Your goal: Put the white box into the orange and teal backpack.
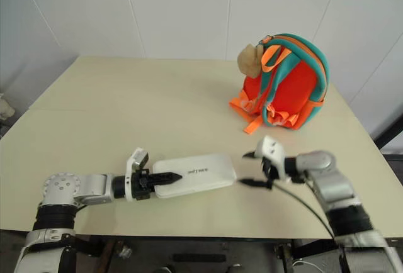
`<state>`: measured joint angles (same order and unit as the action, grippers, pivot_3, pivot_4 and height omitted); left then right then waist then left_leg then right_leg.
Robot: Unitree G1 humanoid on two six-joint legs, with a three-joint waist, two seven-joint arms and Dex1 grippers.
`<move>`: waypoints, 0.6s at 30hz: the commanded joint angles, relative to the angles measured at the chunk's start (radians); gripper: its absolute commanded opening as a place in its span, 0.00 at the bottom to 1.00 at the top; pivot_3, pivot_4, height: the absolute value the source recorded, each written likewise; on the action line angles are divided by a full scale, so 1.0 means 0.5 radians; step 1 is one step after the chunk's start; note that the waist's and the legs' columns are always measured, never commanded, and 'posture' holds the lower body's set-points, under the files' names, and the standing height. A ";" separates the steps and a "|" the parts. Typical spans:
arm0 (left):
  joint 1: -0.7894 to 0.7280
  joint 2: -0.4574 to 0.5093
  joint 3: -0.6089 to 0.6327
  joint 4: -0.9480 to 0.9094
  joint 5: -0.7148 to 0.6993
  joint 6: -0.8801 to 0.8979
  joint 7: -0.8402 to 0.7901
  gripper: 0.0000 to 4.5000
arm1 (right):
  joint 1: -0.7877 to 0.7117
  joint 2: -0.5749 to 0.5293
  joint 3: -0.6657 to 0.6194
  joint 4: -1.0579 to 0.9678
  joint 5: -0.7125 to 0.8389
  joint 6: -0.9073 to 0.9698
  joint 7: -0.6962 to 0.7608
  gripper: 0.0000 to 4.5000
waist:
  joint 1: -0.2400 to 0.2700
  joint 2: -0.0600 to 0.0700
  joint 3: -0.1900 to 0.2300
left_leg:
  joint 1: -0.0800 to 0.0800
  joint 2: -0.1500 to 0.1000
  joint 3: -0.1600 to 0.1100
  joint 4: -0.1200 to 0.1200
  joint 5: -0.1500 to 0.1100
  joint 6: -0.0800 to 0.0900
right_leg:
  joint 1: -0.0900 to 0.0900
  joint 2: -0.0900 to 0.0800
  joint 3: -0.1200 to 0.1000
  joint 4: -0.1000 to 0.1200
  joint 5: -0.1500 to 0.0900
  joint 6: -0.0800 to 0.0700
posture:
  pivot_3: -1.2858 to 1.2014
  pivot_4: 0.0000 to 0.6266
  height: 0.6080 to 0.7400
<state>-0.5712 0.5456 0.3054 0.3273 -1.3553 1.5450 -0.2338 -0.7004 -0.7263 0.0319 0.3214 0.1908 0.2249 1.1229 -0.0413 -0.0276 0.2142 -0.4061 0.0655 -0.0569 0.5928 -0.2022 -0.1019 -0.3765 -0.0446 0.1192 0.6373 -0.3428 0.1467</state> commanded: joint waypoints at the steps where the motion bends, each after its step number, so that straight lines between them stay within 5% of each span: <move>1: -0.003 0.158 0.082 -0.101 0.121 -0.100 -0.157 0.28 | -0.331 -0.061 -0.109 0.444 -0.132 -0.180 -0.258 1.00 | -0.016 0.000 0.000 | 0.000 0.000 0.000 -0.001 0.000 0.000 | 0.000 0.000 0.000 0.000 0.000 -0.001 | 0.52 0.24 1.00; 10: 0.134 0.099 0.171 -0.317 0.166 -0.148 -0.210 0.28 | -1.159 0.264 -0.097 1.594 -0.363 -0.482 -0.924 1.00 | -0.046 0.000 0.000 | -0.002 0.001 0.003 -0.020 0.002 -0.007 | -0.002 -0.001 0.001 -0.017 -0.003 -0.001 | 0.52 0.24 1.00; 18: 0.284 0.030 0.330 -0.510 0.088 -0.161 -0.119 0.28 | -1.433 0.517 -0.235 1.945 -0.338 -0.563 -1.184 1.00 | -0.040 0.000 0.000 | -0.013 0.001 0.004 -0.027 0.000 -0.013 | -0.015 -0.003 0.001 -0.017 -0.009 -0.001 | 0.52 0.24 1.00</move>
<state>-0.4433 0.5614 0.4302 0.1125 -1.2796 1.4706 -0.3053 -1.3840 -0.4630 -0.0604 1.2945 0.0151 -0.0259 0.5723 -0.0612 -0.0277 0.2144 -0.4134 0.0662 -0.0548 0.5796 -0.2021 -0.1083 -0.3849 -0.0459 0.1195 0.6289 -0.3473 0.1460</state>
